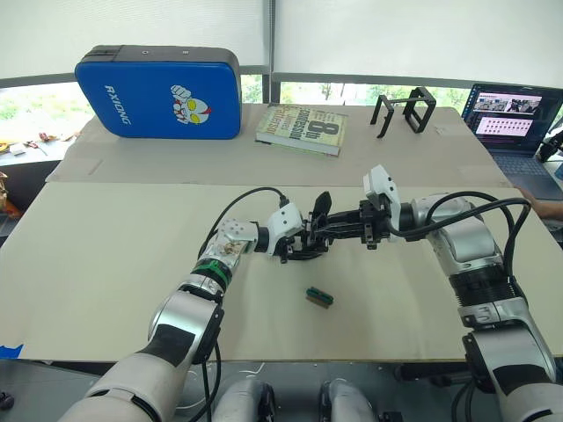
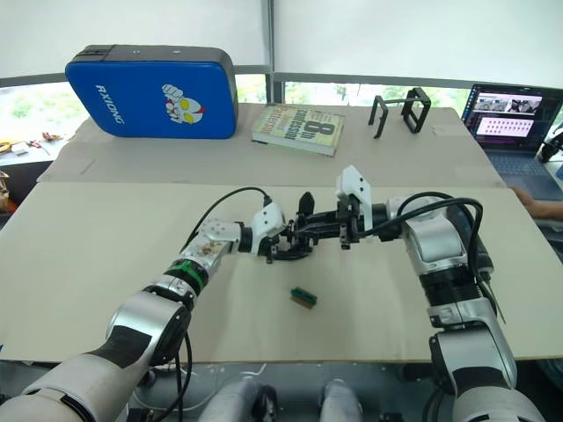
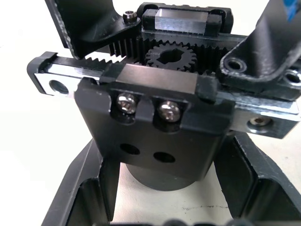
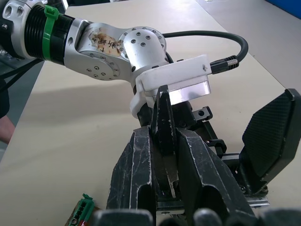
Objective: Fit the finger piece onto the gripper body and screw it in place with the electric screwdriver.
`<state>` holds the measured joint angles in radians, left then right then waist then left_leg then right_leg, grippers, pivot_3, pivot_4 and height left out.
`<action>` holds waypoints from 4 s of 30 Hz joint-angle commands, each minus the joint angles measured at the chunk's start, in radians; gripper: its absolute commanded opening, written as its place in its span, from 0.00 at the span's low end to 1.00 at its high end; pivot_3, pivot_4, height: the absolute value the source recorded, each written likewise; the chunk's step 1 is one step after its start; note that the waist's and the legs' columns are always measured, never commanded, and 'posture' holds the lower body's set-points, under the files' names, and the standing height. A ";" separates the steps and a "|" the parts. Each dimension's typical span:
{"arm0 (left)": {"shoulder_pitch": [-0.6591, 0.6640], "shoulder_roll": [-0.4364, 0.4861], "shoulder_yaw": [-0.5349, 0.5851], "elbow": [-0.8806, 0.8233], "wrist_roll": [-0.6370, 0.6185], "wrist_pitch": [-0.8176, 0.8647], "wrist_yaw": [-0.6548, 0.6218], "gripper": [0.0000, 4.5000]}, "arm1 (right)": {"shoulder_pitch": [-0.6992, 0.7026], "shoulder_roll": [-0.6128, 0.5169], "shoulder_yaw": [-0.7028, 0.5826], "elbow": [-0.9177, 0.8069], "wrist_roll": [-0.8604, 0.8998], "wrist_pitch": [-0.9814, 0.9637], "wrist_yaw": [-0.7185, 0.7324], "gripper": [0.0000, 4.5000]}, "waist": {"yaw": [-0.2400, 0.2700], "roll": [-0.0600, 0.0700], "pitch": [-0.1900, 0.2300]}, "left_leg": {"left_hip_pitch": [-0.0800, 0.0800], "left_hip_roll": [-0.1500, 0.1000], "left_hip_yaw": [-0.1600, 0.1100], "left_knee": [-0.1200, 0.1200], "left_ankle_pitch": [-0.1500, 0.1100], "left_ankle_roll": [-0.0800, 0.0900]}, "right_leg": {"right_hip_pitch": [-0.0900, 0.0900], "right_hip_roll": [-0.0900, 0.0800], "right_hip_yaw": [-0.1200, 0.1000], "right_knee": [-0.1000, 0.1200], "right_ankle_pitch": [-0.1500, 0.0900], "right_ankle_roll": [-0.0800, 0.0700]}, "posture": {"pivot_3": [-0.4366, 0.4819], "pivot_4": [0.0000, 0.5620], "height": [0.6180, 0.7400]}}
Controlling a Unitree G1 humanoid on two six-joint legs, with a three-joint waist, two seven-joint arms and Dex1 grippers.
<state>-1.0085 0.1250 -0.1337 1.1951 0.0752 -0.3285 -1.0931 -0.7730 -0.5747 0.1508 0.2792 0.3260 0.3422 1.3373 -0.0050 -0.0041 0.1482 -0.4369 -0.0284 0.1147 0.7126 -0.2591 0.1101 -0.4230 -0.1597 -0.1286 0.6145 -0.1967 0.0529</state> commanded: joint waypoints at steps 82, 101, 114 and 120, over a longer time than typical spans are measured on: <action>0.406 0.667 0.218 -1.759 -0.868 1.130 -0.116 1.00 | -0.168 -0.531 0.069 0.555 -0.350 0.366 -0.286 1.00 | -0.011 0.008 0.006 | 0.005 0.004 0.001 -0.003 0.000 -0.001 | 0.004 0.006 0.005 -0.003 -0.002 0.001 | 0.48 0.27 1.00; 0.393 0.726 0.193 -1.756 -0.869 1.090 -0.075 1.00 | -0.329 -0.435 0.111 0.868 -0.509 0.069 -0.079 0.42 | -0.015 0.012 0.008 | 0.007 0.005 0.002 -0.004 0.001 -0.003 | 0.005 0.010 0.008 -0.004 -0.003 -0.001 | 0.48 0.27 1.00; 0.407 0.727 0.166 -1.764 -0.868 1.058 -0.077 1.00 | -0.087 -0.493 0.174 0.497 -0.565 -0.215 0.157 0.41 | -0.001 0.023 0.014 | 0.007 0.004 0.002 -0.004 0.002 -0.004 | 0.005 0.010 0.010 -0.003 -0.003 -0.001 | 0.48 0.27 1.00; 0.424 0.740 0.168 -1.780 -0.880 1.056 -0.083 1.00 | -0.188 -0.469 0.213 0.581 -0.631 -0.138 0.189 0.87 | -0.010 0.023 0.014 | 0.014 0.005 0.002 -0.005 0.001 -0.006 | 0.012 0.011 0.010 -0.004 -0.004 -0.001 | 0.48 0.27 1.00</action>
<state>-0.5855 0.8469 0.0193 -0.5561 -0.7907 0.7395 -1.1699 -0.9141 -1.0316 0.3579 0.8507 -0.2788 0.1723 1.4979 -0.0153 0.0184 0.1626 -0.4225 -0.0232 0.1167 0.7071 -0.2582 0.1046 -0.4107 -0.1487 -0.1182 0.6105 -0.2010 0.0514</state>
